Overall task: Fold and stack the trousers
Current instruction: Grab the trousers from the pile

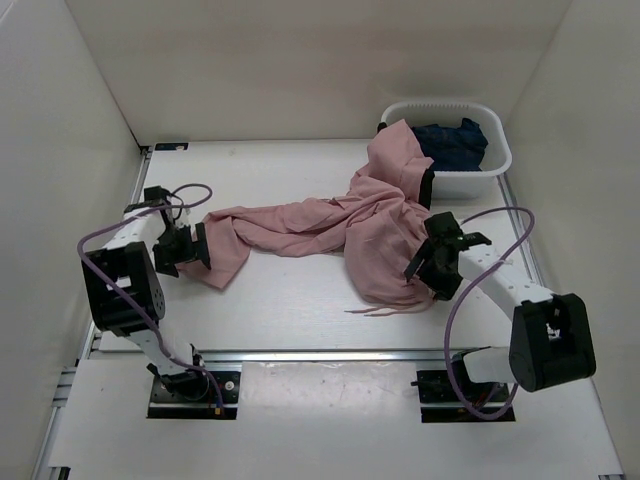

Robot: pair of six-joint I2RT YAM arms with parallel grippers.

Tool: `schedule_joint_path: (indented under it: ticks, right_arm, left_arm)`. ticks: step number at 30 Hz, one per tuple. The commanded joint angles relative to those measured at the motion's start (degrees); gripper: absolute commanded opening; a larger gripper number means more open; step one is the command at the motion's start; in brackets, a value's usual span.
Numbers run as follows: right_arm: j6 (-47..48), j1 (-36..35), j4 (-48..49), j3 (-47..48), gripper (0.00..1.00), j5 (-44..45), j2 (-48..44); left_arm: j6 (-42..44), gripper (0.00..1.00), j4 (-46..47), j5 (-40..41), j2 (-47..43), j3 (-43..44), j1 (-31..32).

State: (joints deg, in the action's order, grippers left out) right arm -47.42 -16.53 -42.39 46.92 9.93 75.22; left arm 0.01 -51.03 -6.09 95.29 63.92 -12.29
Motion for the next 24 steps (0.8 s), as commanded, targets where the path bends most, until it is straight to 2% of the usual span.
schedule_joint_path:
  ticks: [1, 3, 5, 6, 7, 8, 9, 10, 11, 13, 15, 18, 20, 23, 24]
  right_arm:
    - [-3.2, 1.2, 10.3, -4.1, 0.79, -3.1, 3.3]
    - [-4.0, 1.8, 11.2, -4.6, 0.74, -4.9, 5.5]
    - [-4.8, 1.8, 10.7, -5.2, 0.64, -4.9, 8.0]
    - [-4.8, 1.8, 10.7, -5.8, 0.59, -4.9, 8.0]
    - [-4.8, 1.8, 11.5, -6.9, 0.52, -4.4, 8.0]
    - [-4.8, 2.4, 12.1, -6.9, 0.22, -4.4, 8.0]
    - [-4.8, 2.4, 11.5, -6.9, 0.1, -3.4, 8.0]
    - [-4.3, 3.2, 10.9, -5.5, 0.01, -2.0, 7.5]
    - [-3.6, 3.7, 8.8, -4.1, 0.0, -1.3, 6.8]
    - [-0.3, 4.5, 5.0, 0.0, 0.0, 0.9, 3.3]
    - [1.9, 5.0, -2.6, 9.0, 0.0, 7.2, -1.8]
    - [3.3, 5.5, -12.1, 19.5, 0.0, 12.1, -8.7]
    - [0.8, 7.2, -15.9, 21.3, 0.0, 13.5, -14.0]
    - [-6.1, 7.2, -20.8, 16.9, 0.0, 12.8, -20.8]
    - [-7.8, 7.2, -22.5, 12.5, 0.0, 11.4, -22.3]
  left_arm:
    - [0.0, 1.0, 5.7, 0.4, 1.5, -0.7, -0.2]
    - [0.0, 1.0, 6.4, -0.9, 3.8, -0.7, 0.4]
    - [0.0, 0.85, 6.4, -1.5, 5.3, -0.7, 0.4]
    - [0.0, 0.65, 6.4, -2.8, 5.8, -0.7, 0.4]
    - [0.0, 0.52, 6.4, -3.6, 5.8, -0.7, 0.4]
    - [0.0, 0.36, 6.4, -4.5, 5.8, -0.7, 0.4]
    - [0.0, 0.18, 6.4, -5.2, 5.3, -0.7, 0.4]
    - [0.0, 0.14, 6.4, -5.7, 3.9, -0.7, 0.4]
    - [0.0, 0.14, 6.4, -5.7, 2.9, 0.1, 0.4]
    - [0.0, 0.14, 6.4, -2.0, -1.3, 1.9, -1.8]
    - [0.0, 0.14, 4.8, 0.2, -4.9, 7.6, -4.9]
    - [0.0, 0.14, 3.5, 3.6, -10.9, 17.6, -11.2]
    - [0.0, 0.14, 1.2, 6.3, -14.0, 22.4, -13.9]
    - [0.0, 0.14, -0.8, 9.5, -18.5, 22.4, -14.6]
    - [0.0, 0.14, -0.8, 10.2, -19.7, 19.9, -14.6]
